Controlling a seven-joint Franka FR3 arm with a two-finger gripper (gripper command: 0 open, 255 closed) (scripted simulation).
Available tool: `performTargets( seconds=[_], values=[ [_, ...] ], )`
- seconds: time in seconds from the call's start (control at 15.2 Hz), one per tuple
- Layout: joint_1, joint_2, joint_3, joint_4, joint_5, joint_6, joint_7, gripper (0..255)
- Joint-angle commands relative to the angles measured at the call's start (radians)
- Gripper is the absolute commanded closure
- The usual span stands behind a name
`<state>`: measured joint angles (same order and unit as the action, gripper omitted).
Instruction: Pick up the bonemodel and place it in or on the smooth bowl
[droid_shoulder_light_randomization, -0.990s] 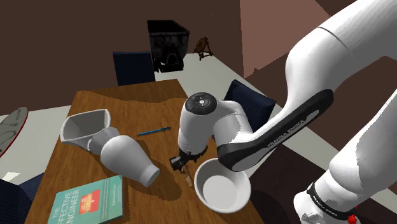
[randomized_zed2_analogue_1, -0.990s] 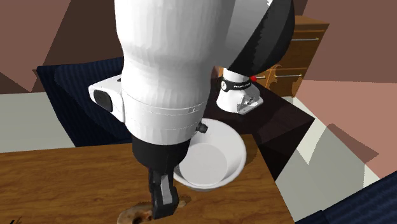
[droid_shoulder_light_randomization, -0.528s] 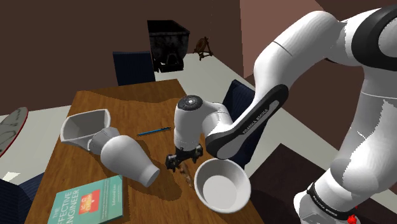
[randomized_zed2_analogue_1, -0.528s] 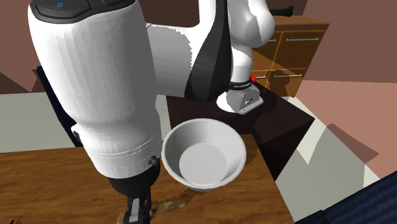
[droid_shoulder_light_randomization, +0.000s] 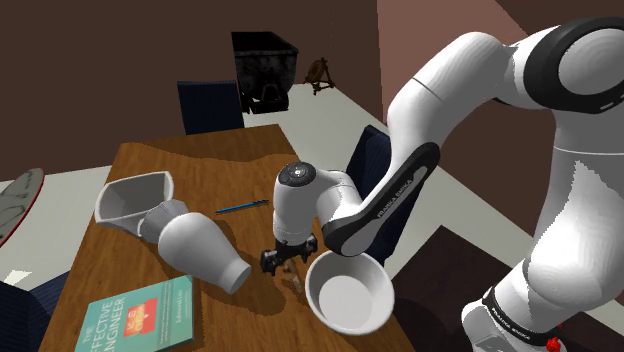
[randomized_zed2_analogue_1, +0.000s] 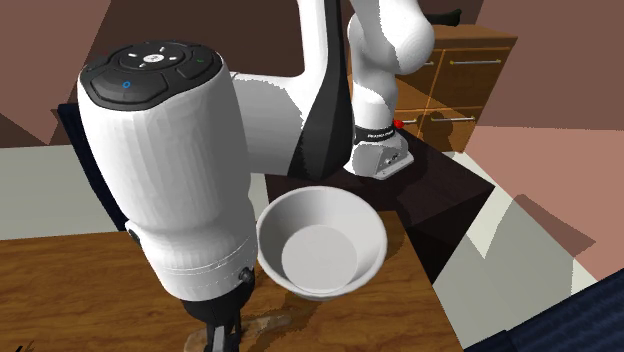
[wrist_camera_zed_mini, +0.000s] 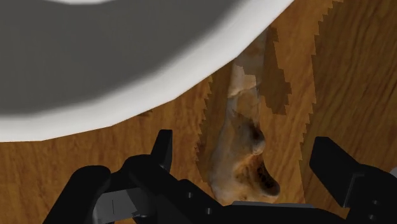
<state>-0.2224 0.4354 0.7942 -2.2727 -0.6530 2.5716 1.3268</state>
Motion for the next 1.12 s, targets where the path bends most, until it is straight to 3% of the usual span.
performTargets(
  seconds=[0.0,0.2,0.26,0.86,1.06],
  values=[
    [0.001,0.001,-0.002,0.000,-0.002,0.001,0.001,0],
    [0.001,0.001,-0.002,0.000,-0.002,0.001,0.001,0],
    [0.001,0.001,-0.002,0.000,-0.002,0.001,0.001,255],
    [0.001,0.001,-0.002,0.000,-0.002,0.001,0.001,255],
    [-0.033,-0.035,0.041,-0.006,0.047,-0.021,-0.034,255]
  ],
)
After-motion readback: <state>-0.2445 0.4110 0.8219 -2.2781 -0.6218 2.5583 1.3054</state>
